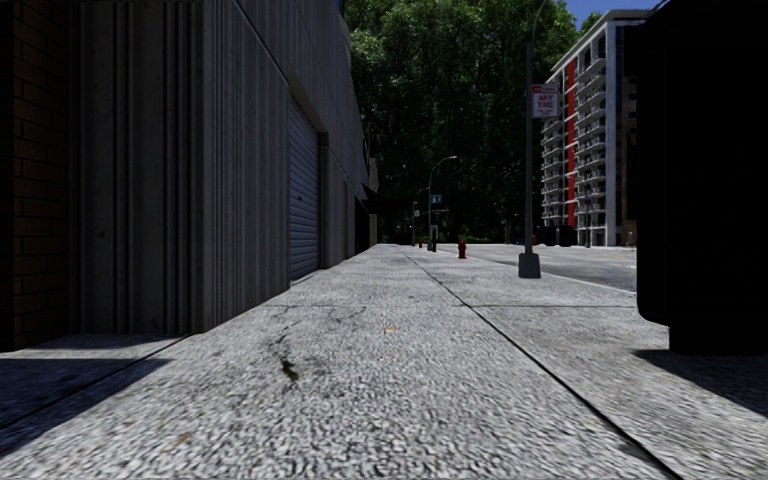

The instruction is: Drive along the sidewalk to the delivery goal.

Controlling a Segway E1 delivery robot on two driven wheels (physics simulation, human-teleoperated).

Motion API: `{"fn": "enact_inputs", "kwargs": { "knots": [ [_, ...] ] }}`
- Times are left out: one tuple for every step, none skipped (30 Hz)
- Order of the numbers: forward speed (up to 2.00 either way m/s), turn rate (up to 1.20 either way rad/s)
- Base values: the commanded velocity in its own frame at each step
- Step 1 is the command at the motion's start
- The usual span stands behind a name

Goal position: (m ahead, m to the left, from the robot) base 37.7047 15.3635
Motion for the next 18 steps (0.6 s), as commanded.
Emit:
{"fn": "enact_inputs", "kwargs": {
  "knots": [
    [2.00, 0.00],
    [2.00, 0.00],
    [2.00, 0.00],
    [2.00, 0.00],
    [2.00, 0.00],
    [2.00, 0.00],
    [2.00, 0.00],
    [2.00, 0.00],
    [2.00, 0.00],
    [2.00, 0.00],
    [2.00, 0.00],
    [2.00, 0.00],
    [2.00, 0.00],
    [2.00, 0.00],
    [2.00, 0.00],
    [2.00, 0.00],
    [2.00, 0.00],
    [2.00, 0.00]
  ]
}}
